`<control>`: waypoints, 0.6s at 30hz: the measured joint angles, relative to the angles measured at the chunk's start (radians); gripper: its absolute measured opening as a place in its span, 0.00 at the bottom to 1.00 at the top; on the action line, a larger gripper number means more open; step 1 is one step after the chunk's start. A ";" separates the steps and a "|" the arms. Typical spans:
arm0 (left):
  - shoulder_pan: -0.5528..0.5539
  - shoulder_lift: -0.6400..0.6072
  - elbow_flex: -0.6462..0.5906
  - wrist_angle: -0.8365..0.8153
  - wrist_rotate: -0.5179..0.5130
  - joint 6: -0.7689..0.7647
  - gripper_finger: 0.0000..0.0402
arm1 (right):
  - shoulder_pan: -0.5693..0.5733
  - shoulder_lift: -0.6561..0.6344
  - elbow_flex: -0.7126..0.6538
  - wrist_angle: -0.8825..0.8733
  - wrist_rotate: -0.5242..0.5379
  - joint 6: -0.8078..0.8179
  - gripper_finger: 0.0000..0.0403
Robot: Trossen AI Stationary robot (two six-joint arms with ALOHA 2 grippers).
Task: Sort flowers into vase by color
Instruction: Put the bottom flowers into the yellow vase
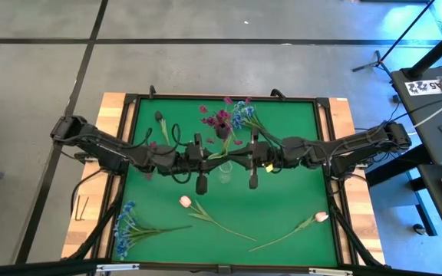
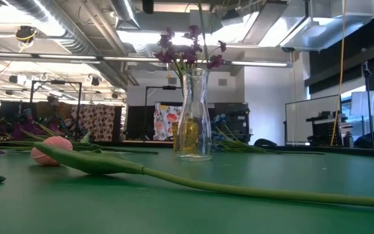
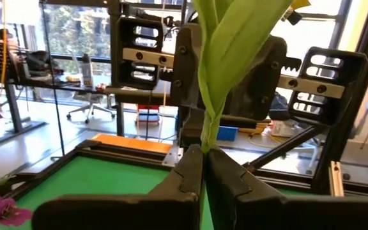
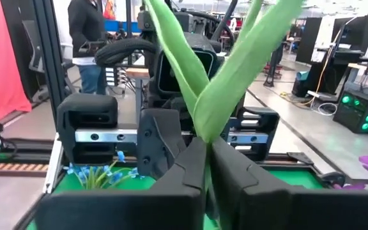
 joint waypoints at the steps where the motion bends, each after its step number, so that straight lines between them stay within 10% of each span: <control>1: 0.000 -0.002 0.000 0.001 -0.004 0.004 0.01 | 0.000 -0.005 0.000 -0.009 0.000 -0.002 0.09; 10: -0.005 -0.072 0.000 -0.036 -0.051 0.066 0.01 | 0.002 -0.112 0.000 -0.150 -0.009 -0.016 0.44; 18: -0.002 -0.173 -0.001 -0.118 -0.154 0.110 0.01 | 0.002 -0.186 0.000 -0.265 -0.008 -0.003 0.52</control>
